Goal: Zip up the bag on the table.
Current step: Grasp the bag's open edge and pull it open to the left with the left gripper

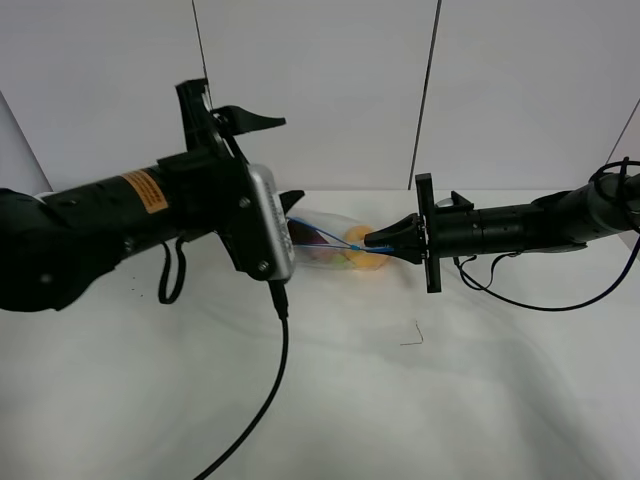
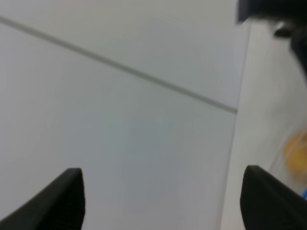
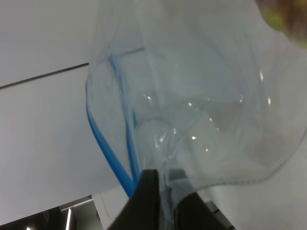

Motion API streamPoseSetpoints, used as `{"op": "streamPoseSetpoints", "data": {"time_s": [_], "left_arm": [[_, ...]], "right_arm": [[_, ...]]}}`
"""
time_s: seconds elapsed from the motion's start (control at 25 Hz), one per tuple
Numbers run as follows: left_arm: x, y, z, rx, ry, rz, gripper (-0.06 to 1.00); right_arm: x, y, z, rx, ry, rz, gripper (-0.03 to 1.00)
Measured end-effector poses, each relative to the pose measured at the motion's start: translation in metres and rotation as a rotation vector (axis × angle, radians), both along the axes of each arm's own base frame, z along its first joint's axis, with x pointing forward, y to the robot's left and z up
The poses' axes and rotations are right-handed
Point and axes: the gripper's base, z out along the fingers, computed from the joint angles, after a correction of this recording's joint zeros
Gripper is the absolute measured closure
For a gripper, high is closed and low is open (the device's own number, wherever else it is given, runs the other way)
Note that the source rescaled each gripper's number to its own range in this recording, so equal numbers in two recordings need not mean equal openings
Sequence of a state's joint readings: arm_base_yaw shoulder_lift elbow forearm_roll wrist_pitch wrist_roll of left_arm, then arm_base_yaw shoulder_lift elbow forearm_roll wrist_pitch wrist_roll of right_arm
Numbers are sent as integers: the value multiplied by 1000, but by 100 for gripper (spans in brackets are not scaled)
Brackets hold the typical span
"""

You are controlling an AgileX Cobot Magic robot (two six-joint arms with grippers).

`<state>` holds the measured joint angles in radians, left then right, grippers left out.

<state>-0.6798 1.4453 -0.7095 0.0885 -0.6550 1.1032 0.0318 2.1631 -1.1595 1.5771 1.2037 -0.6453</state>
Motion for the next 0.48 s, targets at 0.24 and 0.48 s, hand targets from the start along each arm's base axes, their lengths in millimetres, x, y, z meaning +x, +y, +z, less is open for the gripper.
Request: {"op": "streamPoseSetpoints", "data": {"time_s": [0.24,0.48], "left_arm": [[10,-25,-45,13,21,-47,-3],[18,-38,-80,32,51,-90,-1]], "right_arm": [[0,0,0,0,0,0,97],[-1,0,0,-5,0,7,97]]}}
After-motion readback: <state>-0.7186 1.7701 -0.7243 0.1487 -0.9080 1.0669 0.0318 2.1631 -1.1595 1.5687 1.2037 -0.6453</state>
